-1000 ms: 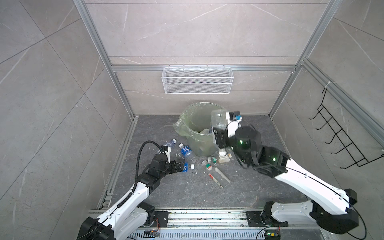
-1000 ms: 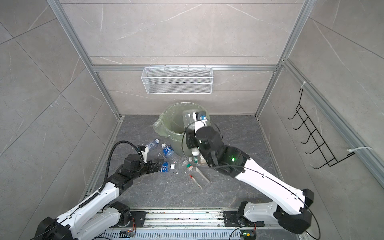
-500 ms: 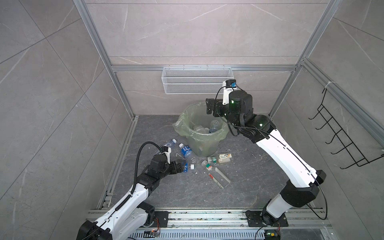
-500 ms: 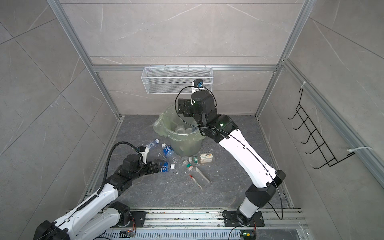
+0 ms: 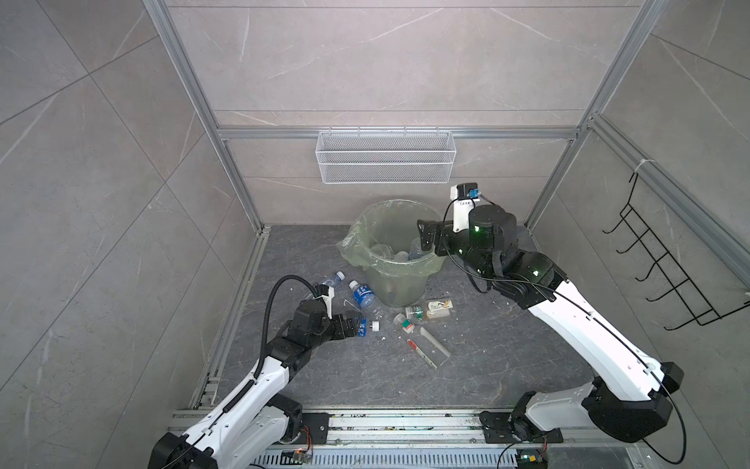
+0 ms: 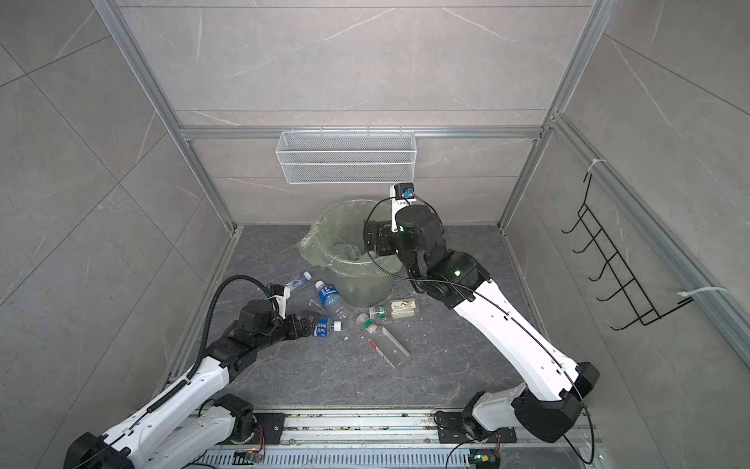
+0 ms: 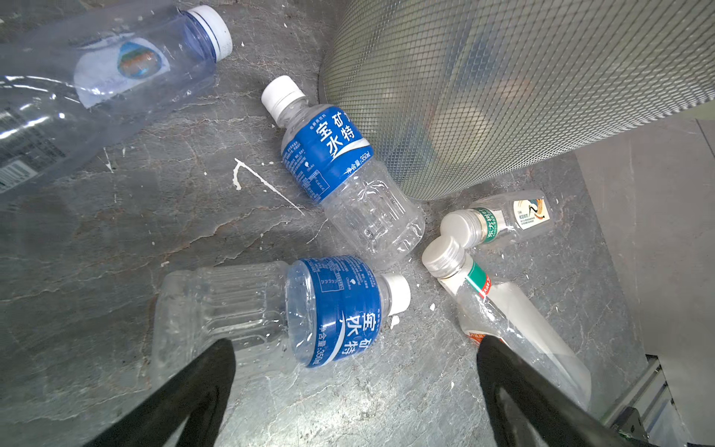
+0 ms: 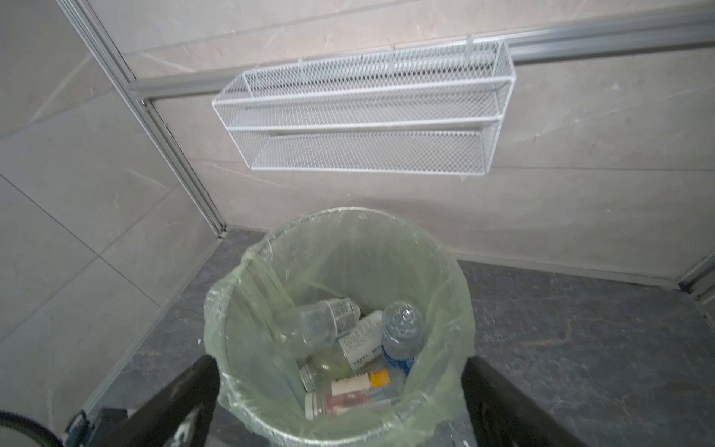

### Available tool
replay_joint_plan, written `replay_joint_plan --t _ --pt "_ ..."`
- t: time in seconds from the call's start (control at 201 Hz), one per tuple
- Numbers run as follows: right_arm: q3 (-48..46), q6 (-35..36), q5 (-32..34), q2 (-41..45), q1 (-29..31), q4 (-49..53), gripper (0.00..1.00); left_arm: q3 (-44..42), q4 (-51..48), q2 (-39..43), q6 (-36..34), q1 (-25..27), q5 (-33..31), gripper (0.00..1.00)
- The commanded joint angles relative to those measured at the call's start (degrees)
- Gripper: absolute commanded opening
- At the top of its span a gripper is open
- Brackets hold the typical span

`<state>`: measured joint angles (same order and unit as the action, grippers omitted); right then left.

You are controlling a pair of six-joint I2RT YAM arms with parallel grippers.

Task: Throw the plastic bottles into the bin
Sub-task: 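Raise the held bottle over the bin and open the right gripper, then draw the right arm back while the left arm reaches toward the Pocari Sweat bottle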

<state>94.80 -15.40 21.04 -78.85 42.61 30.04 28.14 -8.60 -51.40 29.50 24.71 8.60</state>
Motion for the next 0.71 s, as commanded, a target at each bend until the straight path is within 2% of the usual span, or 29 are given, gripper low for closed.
replay_joint_plan --t 0.0,0.269,0.702 --pt "-5.3 -1.0 -1.4 3.7 0.1 -0.5 0.99 2.9 0.1 -1.6 -2.3 -0.5 -1.7 1.0" --pt "-20.0 -1.4 -4.2 11.6 0.1 1.5 0.99 5.1 1.7 -7.8 -4.0 -0.4 -4.4 1.0" --pt "-34.0 -3.6 -11.0 16.5 0.1 6.1 0.98 3.4 9.9 -15.1 -6.7 -0.4 -6.3 1.0"
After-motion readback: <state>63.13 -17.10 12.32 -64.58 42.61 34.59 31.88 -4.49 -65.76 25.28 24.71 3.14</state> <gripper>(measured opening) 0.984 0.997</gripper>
